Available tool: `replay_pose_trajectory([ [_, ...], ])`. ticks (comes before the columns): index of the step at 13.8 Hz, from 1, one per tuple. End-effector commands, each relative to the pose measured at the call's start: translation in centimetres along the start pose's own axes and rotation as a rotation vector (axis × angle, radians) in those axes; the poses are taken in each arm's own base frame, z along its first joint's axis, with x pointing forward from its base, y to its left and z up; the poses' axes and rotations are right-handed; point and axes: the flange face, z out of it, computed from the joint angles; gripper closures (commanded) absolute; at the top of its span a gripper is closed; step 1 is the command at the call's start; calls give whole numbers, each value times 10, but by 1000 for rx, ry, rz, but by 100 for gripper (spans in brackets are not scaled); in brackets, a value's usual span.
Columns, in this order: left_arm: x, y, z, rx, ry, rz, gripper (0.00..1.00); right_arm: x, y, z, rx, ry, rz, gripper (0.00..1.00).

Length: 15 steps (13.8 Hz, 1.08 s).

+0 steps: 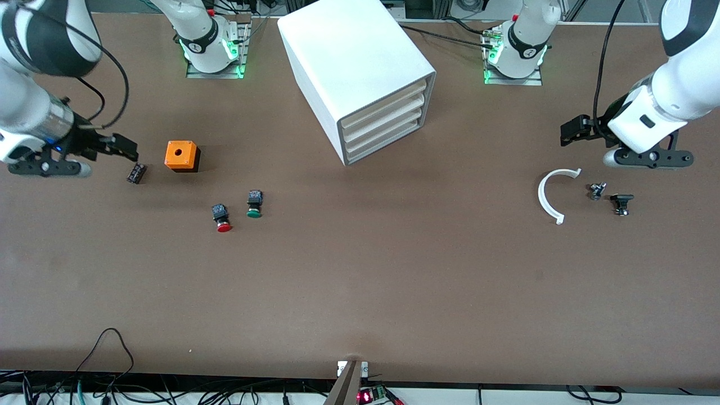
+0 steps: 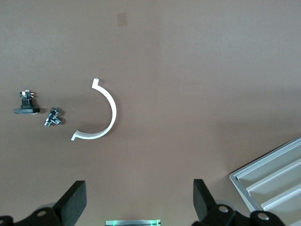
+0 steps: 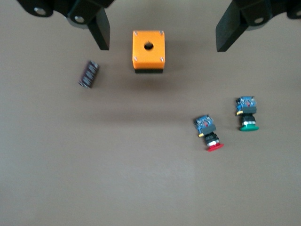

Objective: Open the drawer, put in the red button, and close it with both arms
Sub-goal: 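Reach the right gripper to the red button while the left gripper reaches the drawer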

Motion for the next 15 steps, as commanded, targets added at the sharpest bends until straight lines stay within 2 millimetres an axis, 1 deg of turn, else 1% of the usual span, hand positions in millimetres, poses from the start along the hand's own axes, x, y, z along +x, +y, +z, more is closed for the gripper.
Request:
replay_pose_trajectory([
  [1, 26, 10, 45, 2, -95, 41, 0, 23, -42, 39, 23, 6, -47, 0],
  [2, 30, 15, 61, -46, -127, 39, 0, 29, -50, 55, 26, 15, -61, 0],
  [3, 36, 21, 84, -107, -178, 34, 0, 35, -54, 69, 28, 19, -76, 0],
  [4, 37, 34, 111, -181, -238, 32, 0, 39, -64, 84, 30, 13, -104, 0],
  [5, 38, 49, 143, -263, -314, 29, 0, 43, -76, 99, 32, 10, -124, 0],
  [6, 37, 58, 173, -354, -385, 5, 0, 46, -81, 112, 35, 11, -129, 0],
  [7, 28, 78, 217, -521, -453, 14, 0, 51, -81, 133, 40, 1, -127, 0],
  [8, 17, 97, 244, -585, -462, 58, 0, 53, -82, 145, 42, -7, -127, 0],
  [9, 3, 111, 270, -619, -472, 85, 0, 56, -82, 157, 44, 1, -130, 0],
  [11, -29, 158, 305, -663, -488, 122, 0, 62, -84, 186, 51, 29, -177, 0],
  [12, -45, 184, 313, -654, -481, 154, 0, 63, -84, 197, 54, 34, -186, 0],
  [13, -57, 205, 317, -643, -471, 186, 1, 62, -84, 206, 55, 24, -187, 0],
  [14, -63, 214, 320, -640, -469, 193, 1, 60, -84, 209, 55, 18, -187, 0],
  [15, -67, 218, 321, -655, -478, 191, 1, 59, -89, 212, 55, 13, -195, 0],
])
